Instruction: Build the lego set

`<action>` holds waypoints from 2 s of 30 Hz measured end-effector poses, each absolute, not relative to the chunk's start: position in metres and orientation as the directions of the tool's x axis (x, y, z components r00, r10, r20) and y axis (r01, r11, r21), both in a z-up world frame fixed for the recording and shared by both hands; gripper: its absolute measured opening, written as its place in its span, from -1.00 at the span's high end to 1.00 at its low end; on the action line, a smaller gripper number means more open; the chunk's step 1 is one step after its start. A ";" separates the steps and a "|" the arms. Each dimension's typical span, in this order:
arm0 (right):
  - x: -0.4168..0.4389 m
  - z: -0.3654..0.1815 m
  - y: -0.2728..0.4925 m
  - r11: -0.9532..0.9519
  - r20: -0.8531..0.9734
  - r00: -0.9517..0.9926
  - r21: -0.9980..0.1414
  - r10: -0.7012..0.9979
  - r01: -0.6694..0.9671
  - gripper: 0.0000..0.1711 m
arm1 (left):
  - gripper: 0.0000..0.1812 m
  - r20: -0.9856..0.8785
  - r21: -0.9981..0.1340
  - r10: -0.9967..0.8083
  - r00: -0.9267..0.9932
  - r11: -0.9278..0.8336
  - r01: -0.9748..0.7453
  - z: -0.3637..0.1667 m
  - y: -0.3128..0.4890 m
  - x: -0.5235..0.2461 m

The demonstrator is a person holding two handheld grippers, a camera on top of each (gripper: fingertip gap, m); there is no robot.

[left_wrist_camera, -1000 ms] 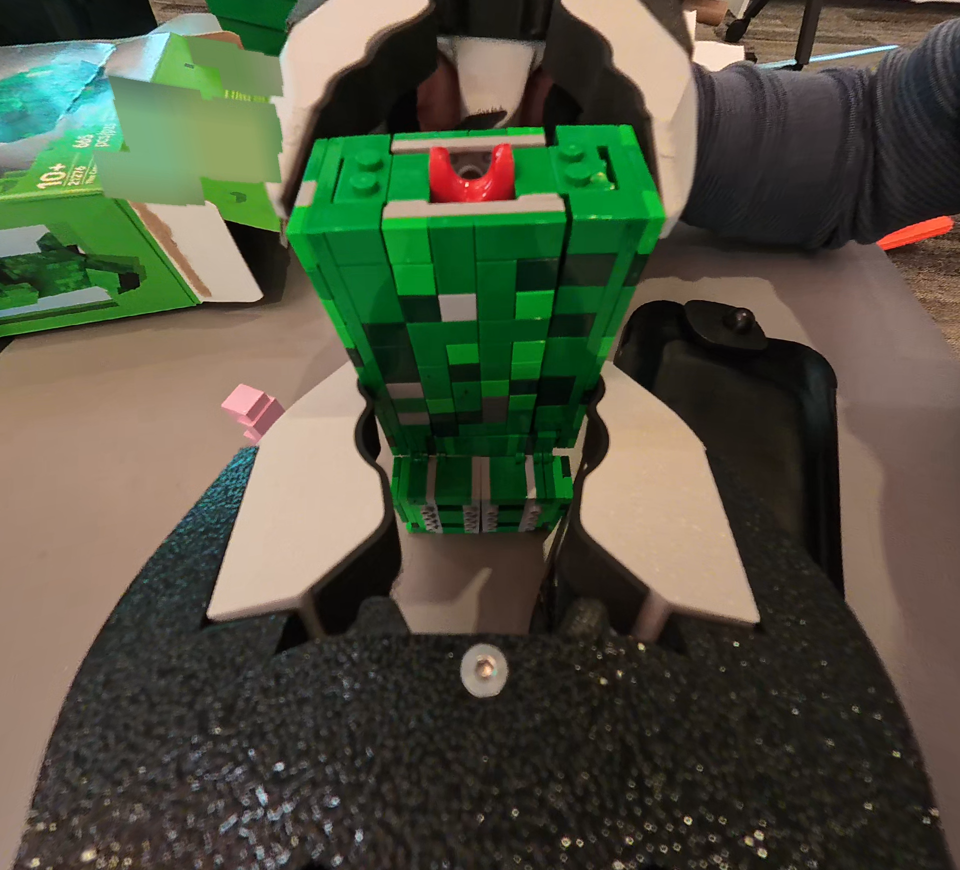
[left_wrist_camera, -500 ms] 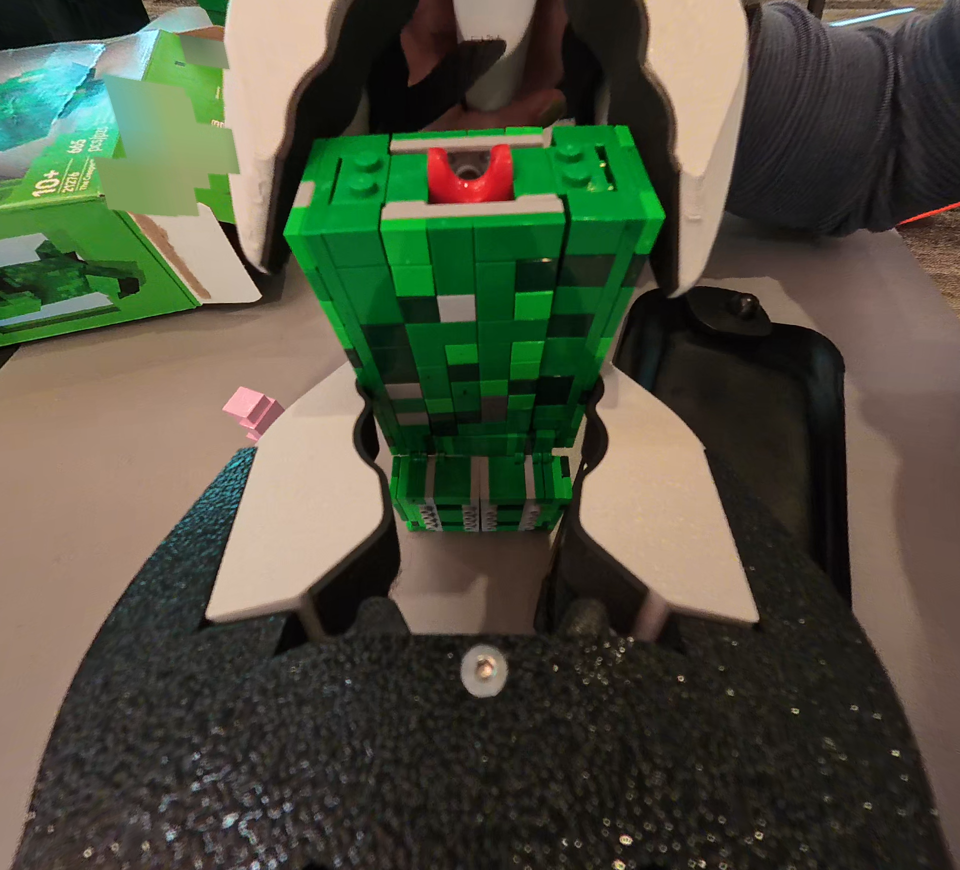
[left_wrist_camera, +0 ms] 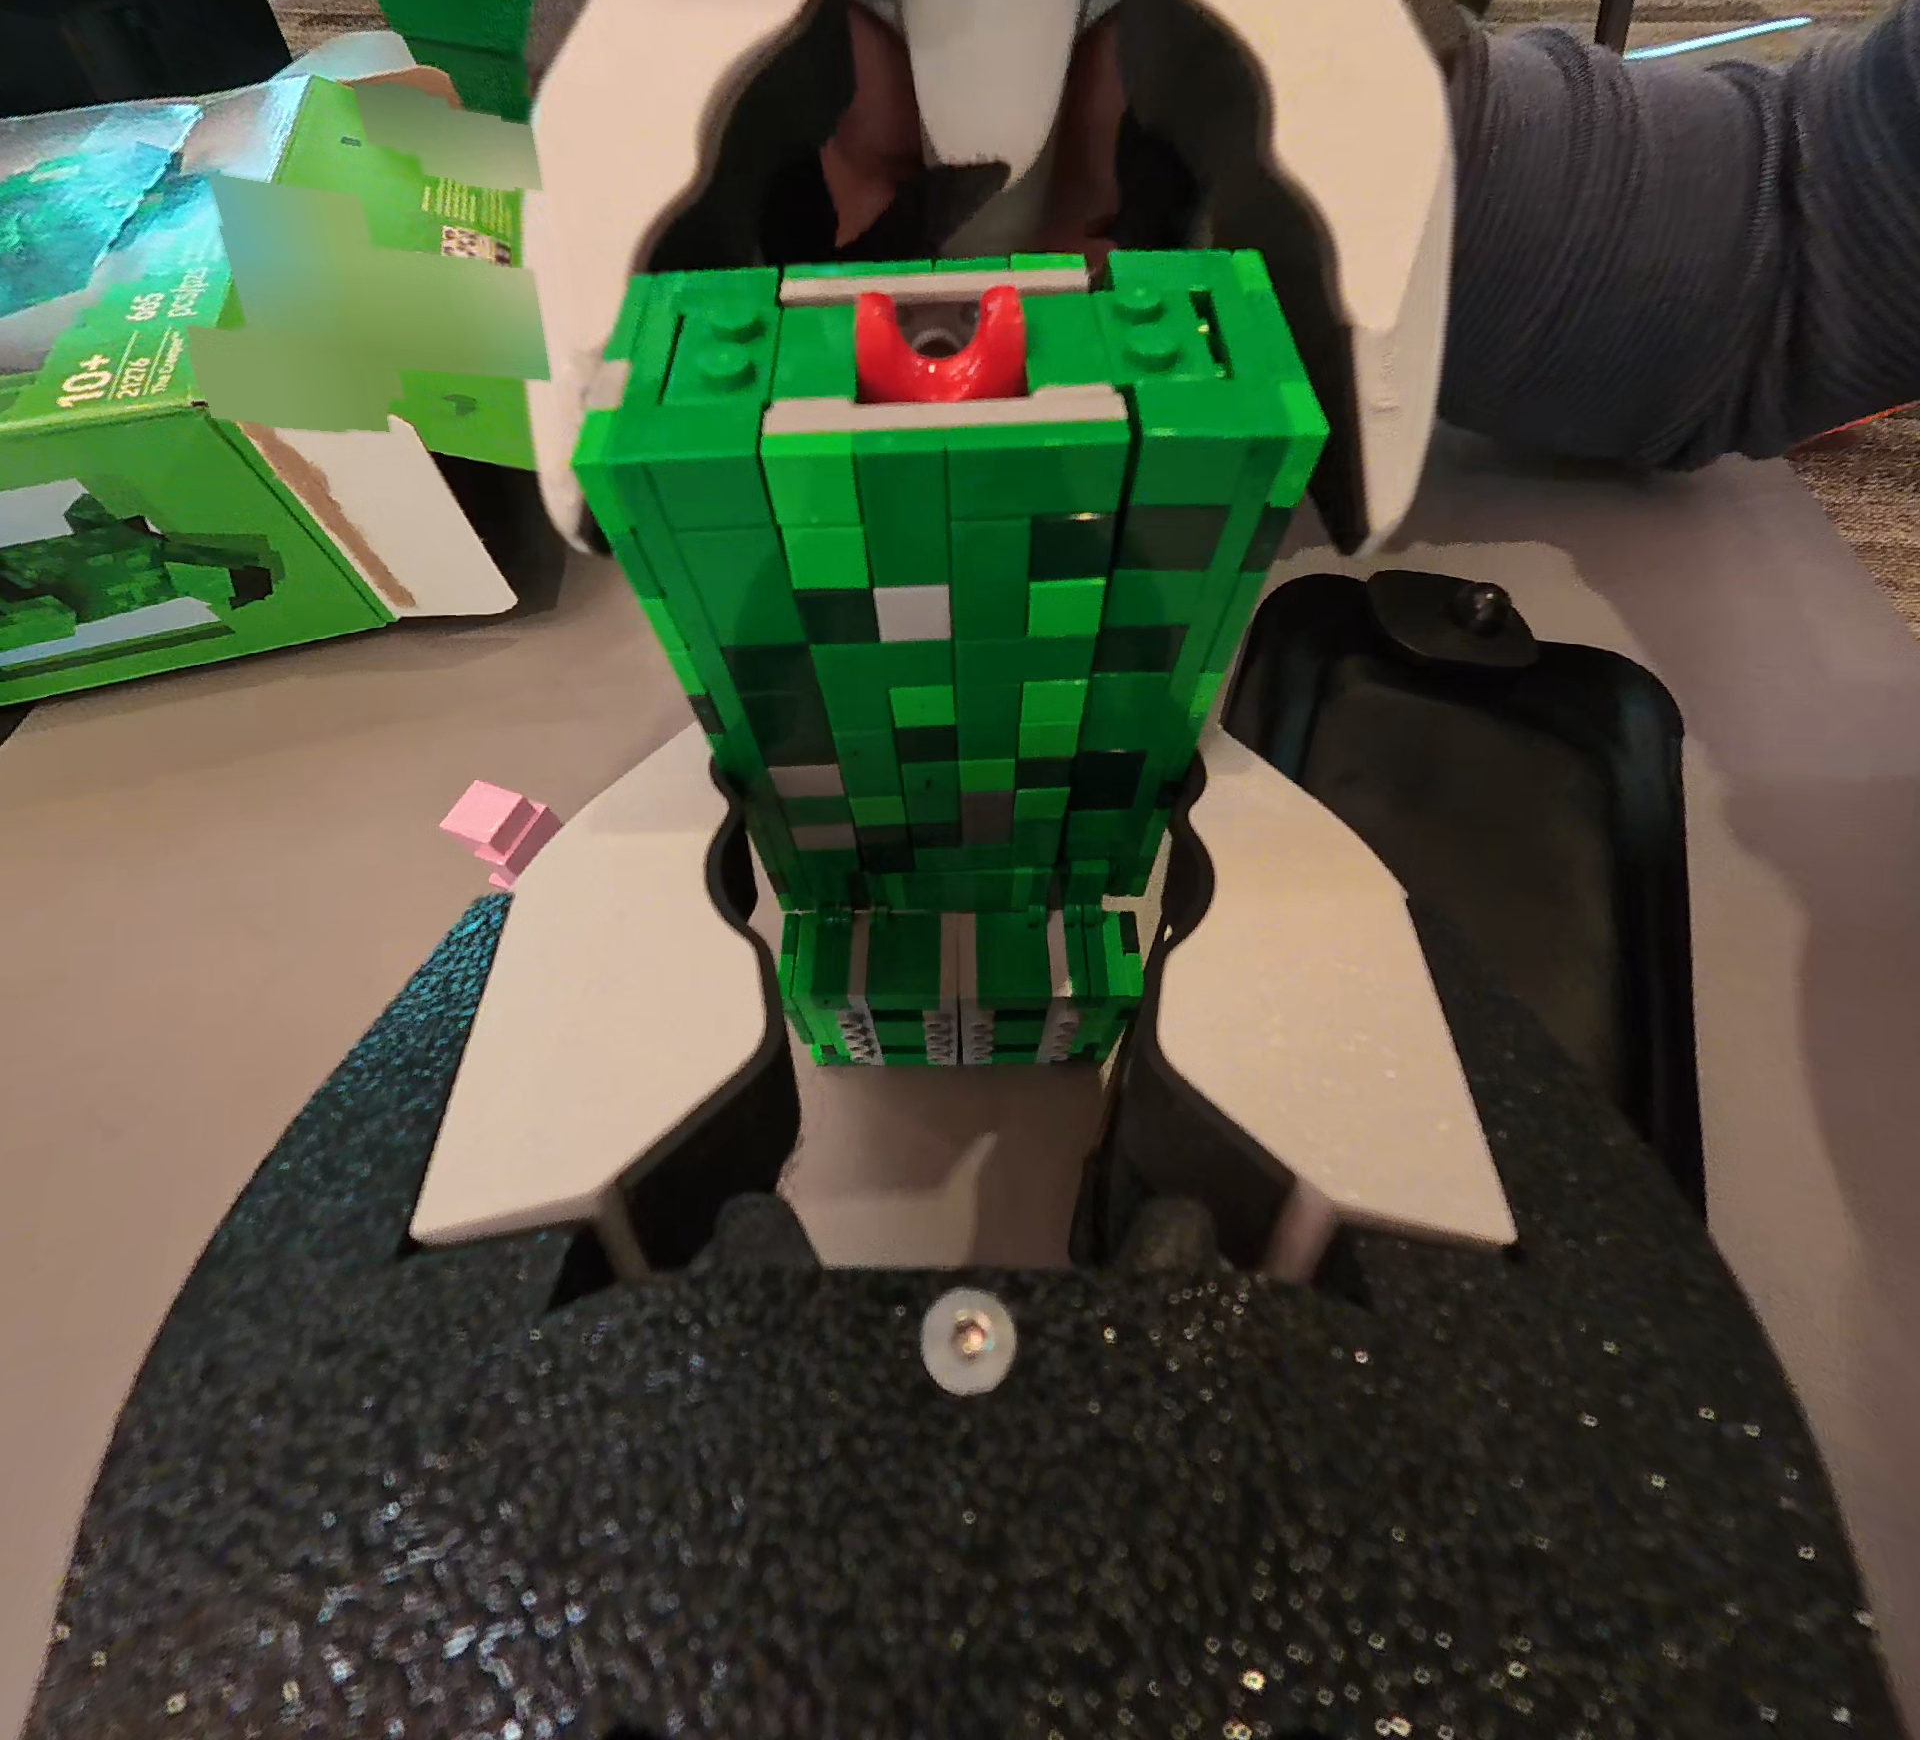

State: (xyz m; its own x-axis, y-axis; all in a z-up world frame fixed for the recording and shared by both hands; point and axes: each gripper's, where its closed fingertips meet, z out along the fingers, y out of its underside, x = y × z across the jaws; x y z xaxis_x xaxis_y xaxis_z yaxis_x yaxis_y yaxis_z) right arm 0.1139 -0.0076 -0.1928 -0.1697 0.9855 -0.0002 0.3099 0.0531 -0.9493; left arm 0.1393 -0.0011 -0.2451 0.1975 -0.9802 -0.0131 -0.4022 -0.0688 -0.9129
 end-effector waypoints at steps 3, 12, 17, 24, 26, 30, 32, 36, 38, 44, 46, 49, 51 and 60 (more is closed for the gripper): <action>0.119 -0.195 -0.005 0.014 -0.033 -0.168 -0.962 0.985 0.274 0.08 | 0.15 -0.009 -0.915 -0.980 0.196 -0.071 -0.397 -0.245 -0.001 0.139; 0.118 -0.194 -0.003 0.000 -0.035 -0.153 -0.974 0.988 0.224 0.14 | 0.14 -0.011 -0.918 -0.981 0.194 -0.067 -0.390 -0.245 -0.002 0.139; 0.120 -0.194 -0.001 -0.006 -0.035 -0.129 -0.976 0.991 0.218 0.15 | 0.12 -0.014 -0.939 -0.974 0.228 -0.065 -0.337 -0.240 0.001 0.138; 0.119 -0.195 -0.001 -0.005 -0.033 -0.127 -0.977 0.991 0.214 0.15 | 0.14 -0.007 -0.948 -0.975 0.220 -0.063 -0.312 -0.237 0.002 0.137; 0.119 -0.194 0.000 -0.007 -0.034 -0.126 -0.978 0.991 0.209 0.15 | 0.15 -0.004 -0.948 -0.976 0.218 -0.066 -0.313 -0.237 0.002 0.137; 0.119 -0.194 0.000 -0.008 -0.034 -0.126 -0.979 0.991 0.202 0.15 | 0.15 -0.004 -0.947 -0.976 0.219 -0.067 -0.315 -0.238 0.002 0.136; 0.118 -0.194 -0.001 -0.006 -0.032 -0.125 -0.979 0.992 0.201 0.14 | 0.15 -0.006 -0.946 -0.976 0.219 -0.065 -0.317 -0.238 0.003 0.136; 0.117 -0.193 0.000 -0.005 -0.029 -0.123 -0.982 0.992 0.189 0.11 | 0.16 -0.002 -0.947 -0.976 0.220 -0.069 -0.315 -0.237 0.003 0.136; 0.116 -0.189 0.001 -0.003 -0.023 -0.117 -0.987 0.993 0.164 0.11 | 0.16 0.002 -0.948 -0.975 0.221 -0.072 -0.311 -0.237 0.003 0.136; 0.115 -0.188 0.000 -0.012 -0.032 -0.119 -0.986 0.992 0.167 0.11 | 0.16 0.006 -0.948 -0.976 0.219 -0.075 -0.309 -0.237 0.003 0.135; 0.115 -0.188 0.001 -0.011 -0.031 -0.116 -0.986 0.993 0.168 0.12 | 0.15 0.006 -0.949 -0.976 0.219 -0.075 -0.307 -0.237 0.003 0.135; 0.116 -0.188 0.002 -0.012 -0.032 -0.118 -0.986 0.993 0.167 0.13 | 0.15 0.007 -0.949 -0.975 0.221 -0.076 -0.306 -0.237 0.003 0.136; 0.115 -0.187 0.001 -0.015 -0.034 -0.118 -0.987 0.992 0.162 0.13 | 0.15 0.007 -0.949 -0.975 0.222 -0.076 -0.305 -0.237 0.003 0.135; 0.117 -0.183 0.000 -0.046 -0.064 -0.141 -0.991 0.988 0.128 0.12 | 0.16 -0.001 -0.948 -0.975 0.224 -0.071 -0.310 -0.237 0.004 0.136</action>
